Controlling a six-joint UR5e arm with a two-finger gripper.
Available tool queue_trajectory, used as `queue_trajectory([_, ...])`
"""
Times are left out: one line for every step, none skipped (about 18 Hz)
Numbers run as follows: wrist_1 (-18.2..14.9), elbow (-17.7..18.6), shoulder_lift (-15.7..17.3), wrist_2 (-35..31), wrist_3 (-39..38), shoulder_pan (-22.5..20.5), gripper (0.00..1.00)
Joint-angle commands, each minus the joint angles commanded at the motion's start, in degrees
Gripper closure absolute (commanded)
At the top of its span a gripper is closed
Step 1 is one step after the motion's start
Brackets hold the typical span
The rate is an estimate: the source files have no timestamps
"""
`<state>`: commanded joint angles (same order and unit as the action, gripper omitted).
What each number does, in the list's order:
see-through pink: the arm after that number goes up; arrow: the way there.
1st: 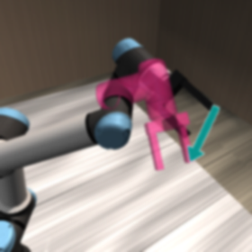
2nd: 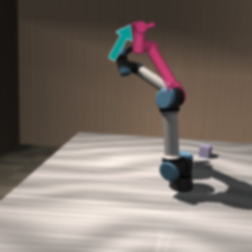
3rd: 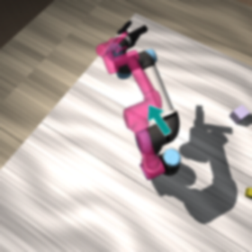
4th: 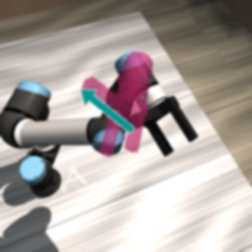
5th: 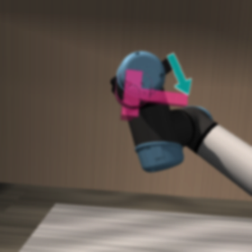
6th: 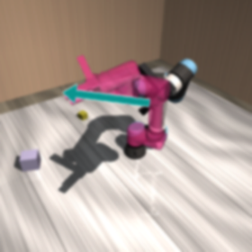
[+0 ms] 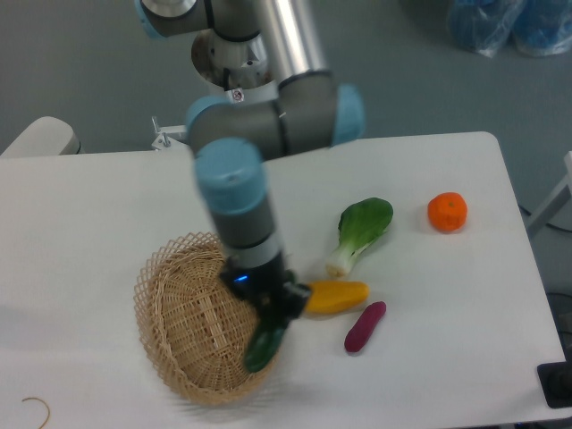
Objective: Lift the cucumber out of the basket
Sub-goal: 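Carry the cucumber away from the basket toward the purple sweet potato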
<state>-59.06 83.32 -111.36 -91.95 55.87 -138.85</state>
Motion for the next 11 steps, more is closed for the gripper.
queue_trajectory([-0.26,0.00,0.35,0.97,2.64,-1.85,0.76])
queue_trajectory([-0.35,0.00,0.70,1.50,5.19,-3.43,0.76])
queue_trajectory([-0.44,0.00,0.88,1.59,7.56,-4.75,0.76])
queue_trajectory([-1.05,-0.09,0.88,1.68,10.11,-6.07,0.76])
queue_trajectory([-1.75,-0.52,0.88,1.77,12.57,-7.30,0.76])
queue_trajectory([-2.37,-1.05,0.97,1.77,14.33,-8.01,0.76])
queue_trajectory([-2.72,-1.75,0.89,2.03,15.48,-8.54,0.76])
queue_trajectory([-2.73,-2.37,0.71,2.29,16.28,-8.98,0.76])
queue_trajectory([-2.73,-2.63,0.62,2.47,16.90,-9.33,0.76])
queue_trajectory([-2.73,-2.90,0.36,2.56,17.51,-9.42,0.76])
queue_trajectory([-2.73,-3.07,0.18,2.56,17.95,-9.60,0.76])
